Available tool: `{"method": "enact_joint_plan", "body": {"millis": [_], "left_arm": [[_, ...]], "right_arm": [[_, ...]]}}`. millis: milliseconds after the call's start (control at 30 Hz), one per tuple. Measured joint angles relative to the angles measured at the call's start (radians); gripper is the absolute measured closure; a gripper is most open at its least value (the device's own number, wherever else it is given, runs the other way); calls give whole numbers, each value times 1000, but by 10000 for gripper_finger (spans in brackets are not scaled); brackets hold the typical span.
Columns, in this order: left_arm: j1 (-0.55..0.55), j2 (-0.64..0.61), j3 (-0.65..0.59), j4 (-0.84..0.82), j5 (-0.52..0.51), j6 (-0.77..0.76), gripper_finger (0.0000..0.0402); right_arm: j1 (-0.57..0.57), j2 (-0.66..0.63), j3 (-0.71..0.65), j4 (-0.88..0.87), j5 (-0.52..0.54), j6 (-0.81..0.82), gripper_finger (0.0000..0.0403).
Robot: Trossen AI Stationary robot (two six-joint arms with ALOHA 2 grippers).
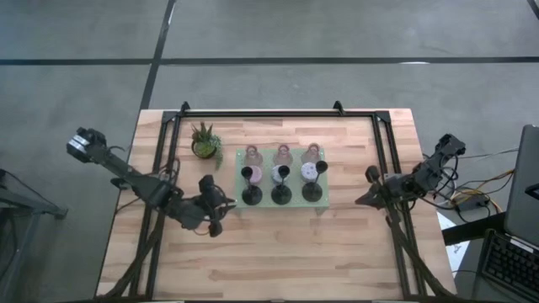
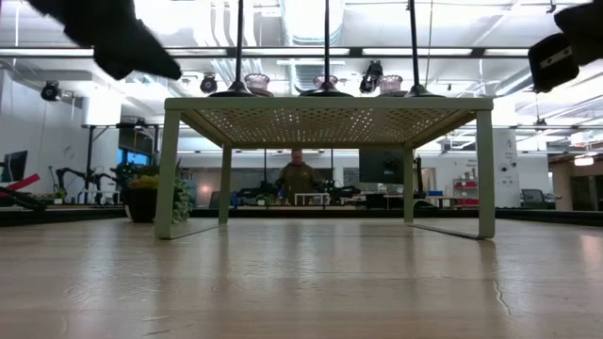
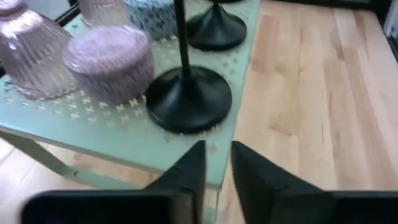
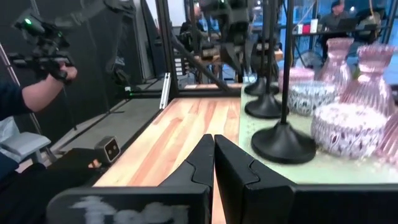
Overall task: Pick & Place candle stick holders
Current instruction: Return to Home Position
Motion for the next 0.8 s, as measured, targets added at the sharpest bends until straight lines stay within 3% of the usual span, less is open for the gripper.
{"method": "enact_joint_plan", "body": {"millis": [167,267,400,500,800], "left_arm": [[-6,-85,-137,162,-1,96,391],[0,-179,-244,268,17,152,394],[6,-334,-391,483,169,284,394],[7,-449,-483,594,205,369,396],[8,-776,-621,543,210,437,389]], "right_arm": [[0,-1,21,3,0,-61,394],[0,-1,24,3,22,-74,394],[0,-2,23,-2,91,-63,394],[0,-2,16,-1,102,-55,394],[0,-2,-30,-1,103,-21,394]]}}
